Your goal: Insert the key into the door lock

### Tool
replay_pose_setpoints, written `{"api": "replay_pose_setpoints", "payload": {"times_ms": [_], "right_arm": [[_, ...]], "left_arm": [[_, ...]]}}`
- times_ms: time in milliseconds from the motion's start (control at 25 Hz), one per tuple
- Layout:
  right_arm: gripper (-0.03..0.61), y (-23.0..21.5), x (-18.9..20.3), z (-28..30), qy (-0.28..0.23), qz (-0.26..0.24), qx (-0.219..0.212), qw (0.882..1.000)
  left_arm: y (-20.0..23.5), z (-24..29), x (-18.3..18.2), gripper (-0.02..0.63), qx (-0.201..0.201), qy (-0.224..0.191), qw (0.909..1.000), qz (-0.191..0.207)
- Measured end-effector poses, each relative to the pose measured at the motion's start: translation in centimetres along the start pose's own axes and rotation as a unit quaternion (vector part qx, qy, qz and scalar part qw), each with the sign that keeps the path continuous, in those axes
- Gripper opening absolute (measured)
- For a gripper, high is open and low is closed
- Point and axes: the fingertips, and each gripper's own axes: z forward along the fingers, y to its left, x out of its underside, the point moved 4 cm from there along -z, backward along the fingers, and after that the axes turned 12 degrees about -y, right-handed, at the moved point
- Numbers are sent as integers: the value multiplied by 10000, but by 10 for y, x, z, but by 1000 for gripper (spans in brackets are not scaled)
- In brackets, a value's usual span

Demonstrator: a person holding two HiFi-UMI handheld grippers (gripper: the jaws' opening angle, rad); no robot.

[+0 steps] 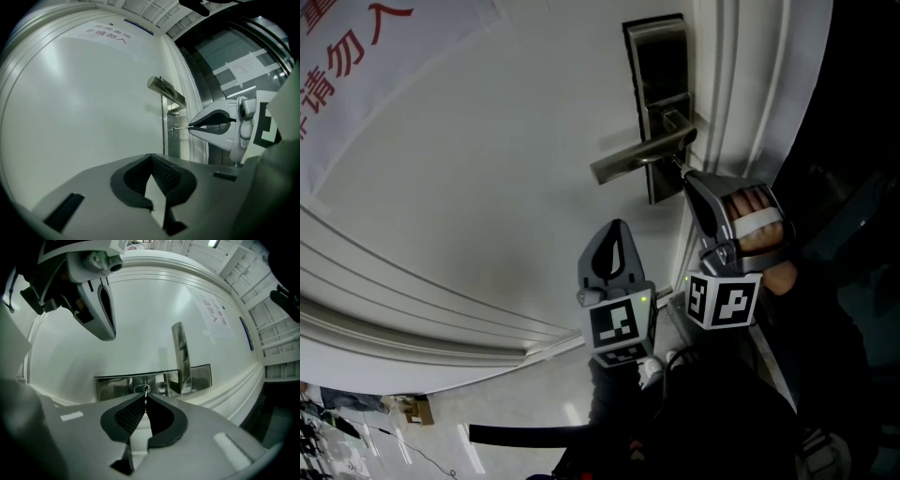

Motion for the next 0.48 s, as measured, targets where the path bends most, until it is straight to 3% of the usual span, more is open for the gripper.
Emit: {"api": "replay_pose_setpoints", "payload": {"times_ms": [480], "right_arm": [[12, 0, -2, 9, 170, -190, -74, 9996]], "left_arm": [[11, -2, -9, 0, -110, -68, 9999, 95]]}}
